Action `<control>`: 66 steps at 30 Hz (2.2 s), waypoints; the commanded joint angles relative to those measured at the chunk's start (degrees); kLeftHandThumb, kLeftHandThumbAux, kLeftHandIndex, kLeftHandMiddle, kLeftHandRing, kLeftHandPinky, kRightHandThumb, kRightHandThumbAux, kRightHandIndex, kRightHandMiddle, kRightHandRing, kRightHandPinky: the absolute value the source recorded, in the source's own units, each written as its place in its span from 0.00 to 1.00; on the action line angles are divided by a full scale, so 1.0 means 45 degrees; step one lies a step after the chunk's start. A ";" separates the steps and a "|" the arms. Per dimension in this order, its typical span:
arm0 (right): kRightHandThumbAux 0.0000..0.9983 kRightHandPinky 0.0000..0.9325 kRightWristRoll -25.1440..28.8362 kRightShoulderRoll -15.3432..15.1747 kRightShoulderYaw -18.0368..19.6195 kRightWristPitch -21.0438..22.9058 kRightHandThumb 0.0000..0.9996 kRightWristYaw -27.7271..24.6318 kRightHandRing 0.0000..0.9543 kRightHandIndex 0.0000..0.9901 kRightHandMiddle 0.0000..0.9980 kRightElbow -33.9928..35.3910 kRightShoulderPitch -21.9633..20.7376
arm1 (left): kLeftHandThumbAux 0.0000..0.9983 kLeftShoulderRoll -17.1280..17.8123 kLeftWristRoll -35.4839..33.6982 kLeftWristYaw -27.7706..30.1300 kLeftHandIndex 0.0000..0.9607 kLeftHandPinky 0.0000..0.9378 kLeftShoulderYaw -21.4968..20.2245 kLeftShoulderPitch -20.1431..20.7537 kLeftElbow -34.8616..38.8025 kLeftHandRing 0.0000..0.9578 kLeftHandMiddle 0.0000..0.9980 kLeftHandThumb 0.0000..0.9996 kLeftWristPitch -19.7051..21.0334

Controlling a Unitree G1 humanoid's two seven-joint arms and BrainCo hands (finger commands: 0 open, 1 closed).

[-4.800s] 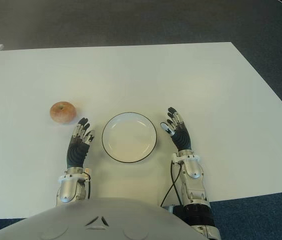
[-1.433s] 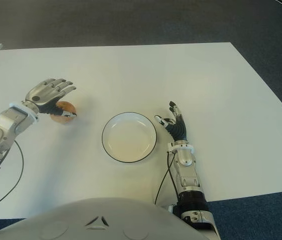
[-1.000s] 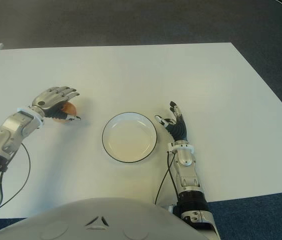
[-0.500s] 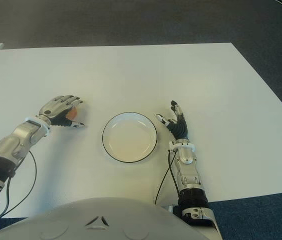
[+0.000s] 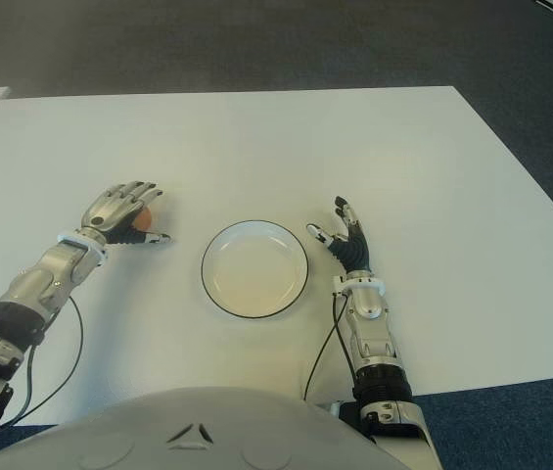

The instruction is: Put the apples into the plate.

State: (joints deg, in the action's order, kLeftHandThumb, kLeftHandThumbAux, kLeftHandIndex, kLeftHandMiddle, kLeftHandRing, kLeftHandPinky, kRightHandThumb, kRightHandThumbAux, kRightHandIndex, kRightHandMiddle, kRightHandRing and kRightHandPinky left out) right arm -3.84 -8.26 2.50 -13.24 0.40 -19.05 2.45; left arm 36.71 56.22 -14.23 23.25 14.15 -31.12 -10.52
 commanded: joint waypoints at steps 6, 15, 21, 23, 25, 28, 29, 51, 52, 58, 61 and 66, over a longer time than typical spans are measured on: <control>0.60 0.00 0.0419 -0.0330 0.0291 0.1275 0.03 -0.0687 0.00 0.00 0.00 -0.1545 0.0572 | 0.29 -0.1738 0.0294 -0.1937 0.00 0.00 0.1458 0.0567 -0.4258 0.00 0.00 0.25 -0.0028; 0.60 0.00 0.0860 -0.0510 0.0723 0.1257 0.05 -0.0896 0.00 0.00 0.00 -0.1906 0.0306 | 0.32 -0.1575 0.0323 -0.2802 0.00 0.00 0.2063 0.1114 -0.5257 0.00 0.00 0.18 0.0208; 0.59 0.00 0.0843 -0.0634 0.0745 0.1206 0.05 -0.0912 0.00 0.00 0.00 -0.2095 0.0174 | 0.34 -0.1375 0.0351 -0.3120 0.00 0.00 0.2448 0.1342 -0.5482 0.00 0.00 0.13 0.0509; 0.59 0.00 0.0855 -0.0671 0.0747 0.1192 0.05 -0.0928 0.00 0.00 0.00 -0.2138 0.0145 | 0.34 -0.1321 0.0424 -0.3172 0.00 0.00 0.2584 0.1397 -0.5531 0.00 0.00 0.12 0.0673; 0.59 0.00 0.0884 -0.0719 0.0756 0.1185 0.06 -0.0966 0.00 0.00 0.00 -0.2172 0.0116 | 0.35 -0.1273 0.0449 -0.3195 0.00 0.00 0.2733 0.1452 -0.5567 0.00 0.00 0.11 0.0806; 0.59 0.00 0.0935 -0.0769 0.0774 0.1197 0.06 -0.1006 0.00 0.00 0.00 -0.2215 0.0073 | 0.36 -0.1121 0.0534 -0.3235 0.00 0.00 0.2949 0.1537 -0.5714 0.00 0.00 0.09 0.0995; 0.60 0.00 0.0962 -0.0799 0.0795 0.1203 0.06 -0.1031 0.00 0.00 0.00 -0.2247 0.0045 | 0.37 -0.1108 0.0557 -0.3230 0.00 0.00 0.3000 0.1566 -0.5753 0.00 0.00 0.09 0.1072; 0.66 0.00 0.1449 -0.1107 0.1458 0.0452 0.09 -0.1107 0.00 0.00 0.00 -0.3520 -0.0632 | 0.63 -0.1136 0.0924 -0.0983 0.30 0.48 0.4629 0.2464 -0.6168 0.45 0.40 0.71 0.3530; 0.66 0.00 0.1477 -0.1099 0.1499 0.0379 0.09 -0.1086 0.00 0.00 0.00 -0.3596 -0.0669 | 0.64 -0.1101 0.0882 -0.1019 0.32 0.50 0.4645 0.2448 -0.6089 0.47 0.42 0.73 0.3495; 0.66 0.00 0.1631 -0.1045 0.1764 0.0035 0.11 -0.1075 0.00 0.00 0.00 -0.4040 -0.0930 | 0.66 -0.0922 0.0491 -0.1497 0.44 0.69 0.4455 0.2212 -0.5520 0.68 0.49 0.83 0.3161; 0.66 0.00 0.1751 -0.1047 0.1850 -0.0086 0.12 -0.1171 0.00 0.00 0.00 -0.4227 -0.1048 | 0.66 -0.0754 0.0180 -0.1691 0.46 0.76 0.4185 0.1974 -0.4793 0.75 0.49 0.84 0.2927; 0.66 0.00 0.1846 -0.1013 0.1900 -0.0157 0.12 -0.1183 0.00 0.00 0.00 -0.4356 -0.1180 | 0.66 -0.0596 -0.0051 -0.1538 0.46 0.78 0.3946 0.1782 -0.4181 0.80 0.49 0.85 0.2771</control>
State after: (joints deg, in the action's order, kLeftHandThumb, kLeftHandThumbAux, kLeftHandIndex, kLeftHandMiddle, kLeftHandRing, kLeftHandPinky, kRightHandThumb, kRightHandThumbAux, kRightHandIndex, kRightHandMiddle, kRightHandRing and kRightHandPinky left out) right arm 4.07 -14.47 11.35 -17.79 -4.54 -33.88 -6.00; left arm 33.81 56.16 -24.50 39.49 27.61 -49.27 3.42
